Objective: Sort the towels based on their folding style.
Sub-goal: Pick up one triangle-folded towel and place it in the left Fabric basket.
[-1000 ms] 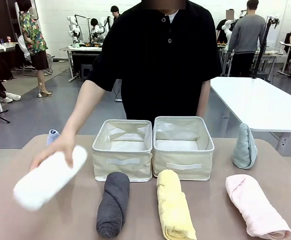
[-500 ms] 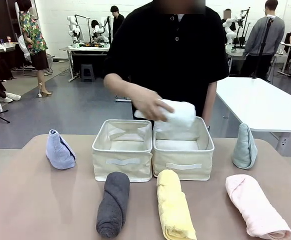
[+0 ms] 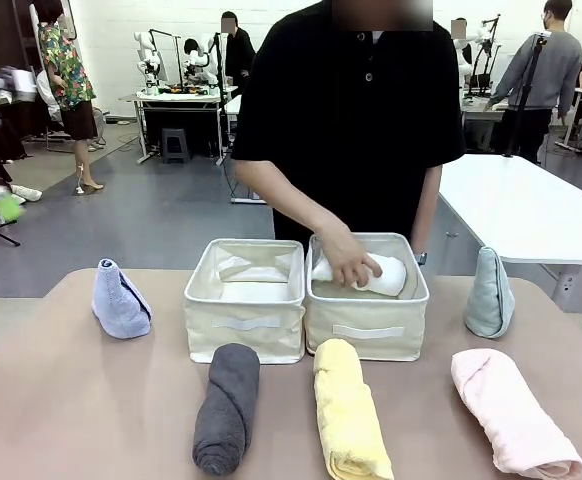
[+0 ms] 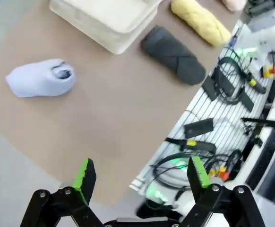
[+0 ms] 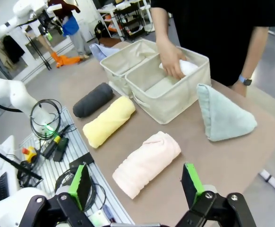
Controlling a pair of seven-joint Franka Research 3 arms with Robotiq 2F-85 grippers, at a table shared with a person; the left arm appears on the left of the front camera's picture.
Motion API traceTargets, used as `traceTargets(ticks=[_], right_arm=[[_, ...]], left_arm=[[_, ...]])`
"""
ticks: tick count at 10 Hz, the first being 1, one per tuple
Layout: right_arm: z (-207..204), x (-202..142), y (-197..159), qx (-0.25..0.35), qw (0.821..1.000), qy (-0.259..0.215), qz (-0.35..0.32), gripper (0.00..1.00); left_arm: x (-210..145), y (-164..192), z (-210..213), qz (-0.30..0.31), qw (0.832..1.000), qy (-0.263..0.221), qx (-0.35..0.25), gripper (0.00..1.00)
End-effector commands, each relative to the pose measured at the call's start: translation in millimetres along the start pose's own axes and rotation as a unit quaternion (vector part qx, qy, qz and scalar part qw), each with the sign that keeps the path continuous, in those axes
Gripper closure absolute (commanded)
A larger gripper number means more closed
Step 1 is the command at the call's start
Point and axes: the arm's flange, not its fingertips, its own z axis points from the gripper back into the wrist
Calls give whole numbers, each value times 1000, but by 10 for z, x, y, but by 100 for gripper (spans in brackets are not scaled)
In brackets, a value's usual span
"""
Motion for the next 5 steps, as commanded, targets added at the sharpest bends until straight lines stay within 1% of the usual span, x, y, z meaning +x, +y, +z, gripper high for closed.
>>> traceTargets(ticks=[1,2,3,4,5], right_arm=[[17,11,-9,2,1000,-8,-4,0],[17,11,-9,2,1000,-8,-4,0],[17,11,-9,2,1000,-8,-4,0],[17,11,-9,2,1000,-8,-4,0],[17,11,-9,2,1000,-8,-4,0]], left_arm=[[314,-69,-240,75,997,-16,8,0],[430,-66,-408,112,992,-14,65,0],[512,3,-586,138,980,-17,143,0],[541,83,-724,154,962,-11,225,0],[529,156,-855,166,950,8,266,0]])
